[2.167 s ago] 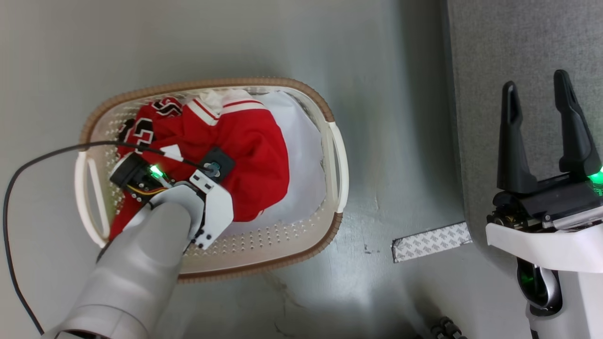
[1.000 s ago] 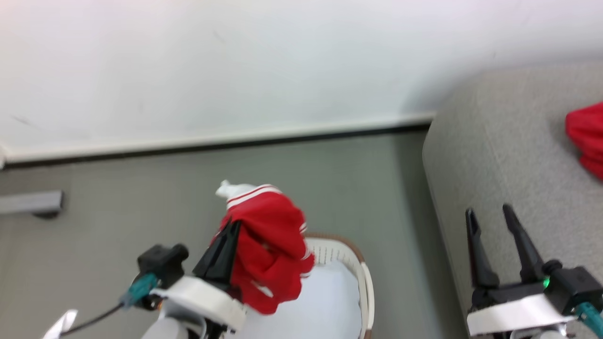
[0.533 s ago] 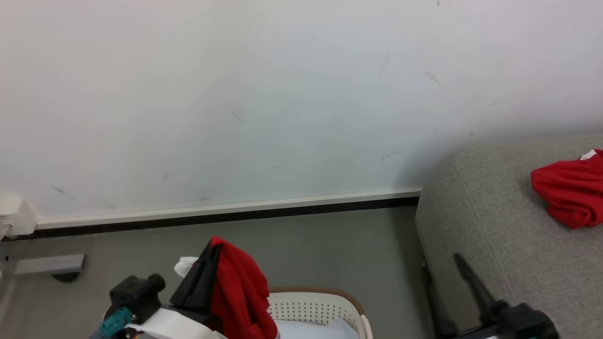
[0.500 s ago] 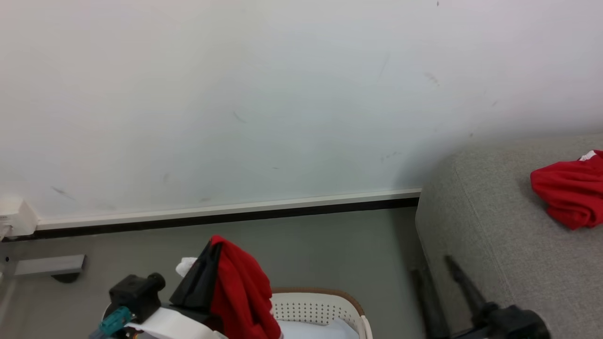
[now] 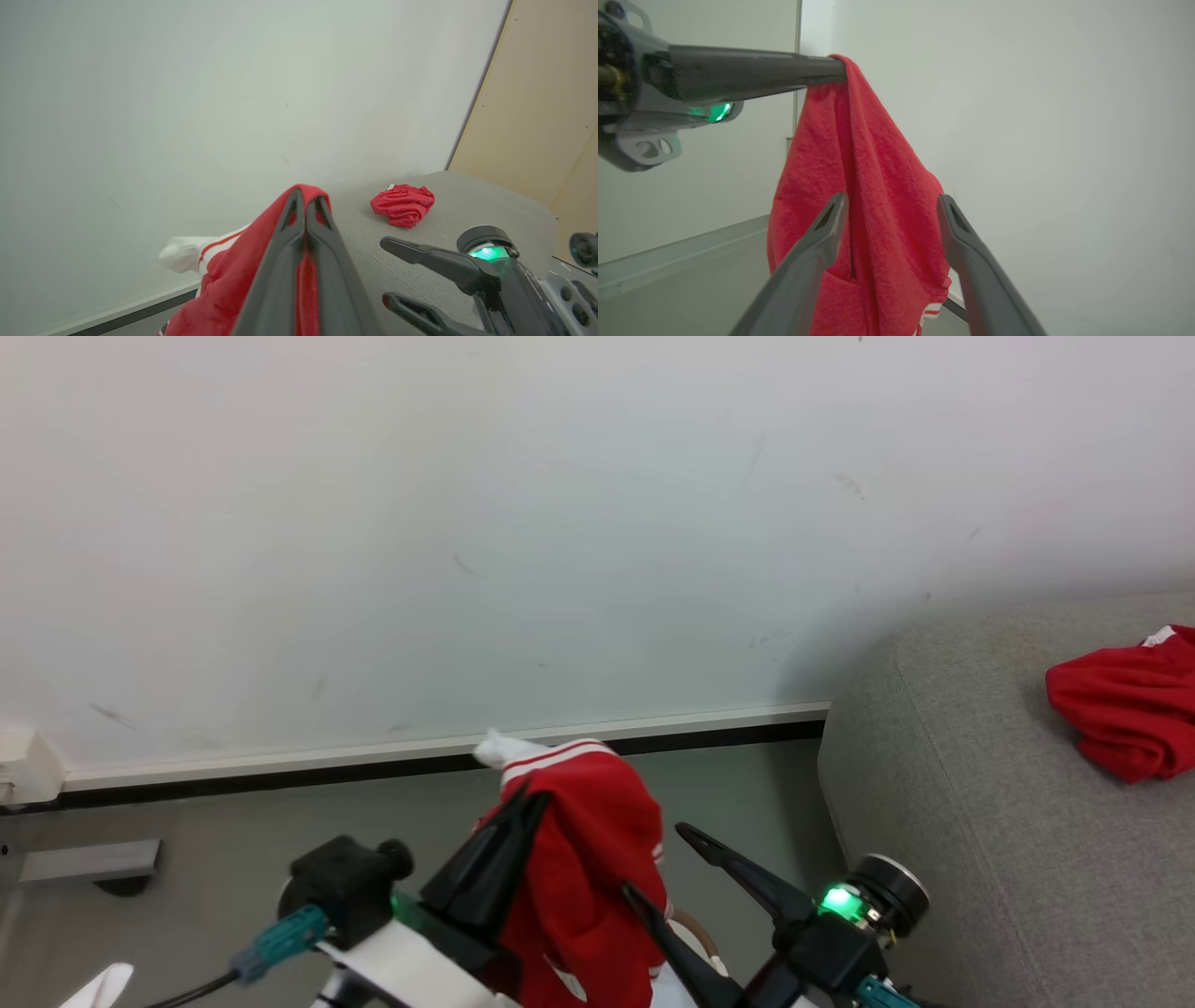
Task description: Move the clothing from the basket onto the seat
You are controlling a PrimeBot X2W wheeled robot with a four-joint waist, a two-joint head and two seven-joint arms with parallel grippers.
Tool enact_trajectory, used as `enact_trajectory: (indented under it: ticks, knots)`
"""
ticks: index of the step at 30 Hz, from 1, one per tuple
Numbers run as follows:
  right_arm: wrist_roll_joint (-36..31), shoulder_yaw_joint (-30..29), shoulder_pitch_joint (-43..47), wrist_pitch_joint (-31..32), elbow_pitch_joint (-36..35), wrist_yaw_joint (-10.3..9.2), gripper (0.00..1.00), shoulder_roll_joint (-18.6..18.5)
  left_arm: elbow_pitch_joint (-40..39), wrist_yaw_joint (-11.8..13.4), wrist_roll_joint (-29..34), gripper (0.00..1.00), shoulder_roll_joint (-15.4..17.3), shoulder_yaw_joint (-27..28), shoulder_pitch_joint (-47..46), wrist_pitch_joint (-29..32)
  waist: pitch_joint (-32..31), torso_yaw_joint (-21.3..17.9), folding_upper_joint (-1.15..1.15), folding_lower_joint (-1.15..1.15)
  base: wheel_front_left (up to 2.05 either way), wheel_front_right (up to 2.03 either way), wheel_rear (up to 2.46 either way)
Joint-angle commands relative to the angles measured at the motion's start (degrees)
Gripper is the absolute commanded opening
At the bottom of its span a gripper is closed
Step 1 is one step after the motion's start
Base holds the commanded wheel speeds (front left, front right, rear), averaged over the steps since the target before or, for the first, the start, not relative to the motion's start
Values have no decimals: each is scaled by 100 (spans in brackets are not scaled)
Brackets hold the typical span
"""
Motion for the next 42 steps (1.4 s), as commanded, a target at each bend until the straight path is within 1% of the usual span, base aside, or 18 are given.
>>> enact_trajectory:
  ticks: [1,5,10,11,12,13,16,20,22,23,24,26,29,33,36,42]
  knots:
    - [100,110,-179,5,56,-13,100,-47,-40,-35,96,0,-20,-66,-116,46,-4,-2,0,0,0,0,0]
    - [223,467,-604,5,284,-13,100,-74,-53,-142,160,0,-132,-325,-341,173,-10,-8,0,0,0,0,0]
    - [419,841,-935,5,773,-13,100,52,-66,-275,89,0,-300,-697,-535,294,-15,-8,0,0,0,0,0]
    - [550,858,-968,5,862,-14,28,102,-64,-296,81,0,-328,-755,-562,310,-17,1,0,0,0,0,0]
    - [629,968,-987,6,958,-13,0,121,-55,-307,63,0,-363,-812,-578,326,-21,15,0,0,0,0,0]
    - [732,1057,-1013,6,1030,-13,0,138,-43,-322,55,0,-384,-850,-587,330,-24,28,0,0,0,0,0]
    - [958,1028,-1077,5,1104,-13,0,148,51,-320,56,0,-394,-892,-588,308,-20,46,0,0,0,0,0]
    - [1038,843,-1026,4,1095,-13,0,96,203,-244,166,0,-323,-865,-529,232,-7,27,0,0,0,0,0]
    - [1050,703,-979,4,1051,-13,0,65,298,-179,262,47,-283,-835,-514,140,2,7,0,0,0,0,0]
    - [1047,631,-949,4,1032,-13,0,43,343,-159,285,94,-283,-827,-501,95,8,-6,0,0,0,0,0]
    - [1031,550,-930,4,1013,-14,0,11,393,-141,295,100,-289,-813,-491,50,15,-19,0,0,0,0,0]
    - [982,374,-888,4,966,-13,0,-50,529,-100,356,100,-258,-805,-491,-19,34,-60,0,0,0,0,0]
    - [902,121,-816,4,891,-13,0,-132,719,-101,401,100,-253,-824,-493,-97,84,-164,0,0,0,0,0]
    - [794,-236,-786,3,737,-13,0,-246,944,-106,402,100,-289,-862,-454,-219,164,-402,0,0,0,0,0]
    - [725,-448,-740,3,614,-14,0,-307,1096,-123,443,100,-310,-927,-434,-301,222,-685,0,0,0,0,0]
    - [627,-847,-638,3,409,-14,0,-477,1358,-161,443,100,-472,-1090,-428,-472,329,-1320,0,0,0,0,0]
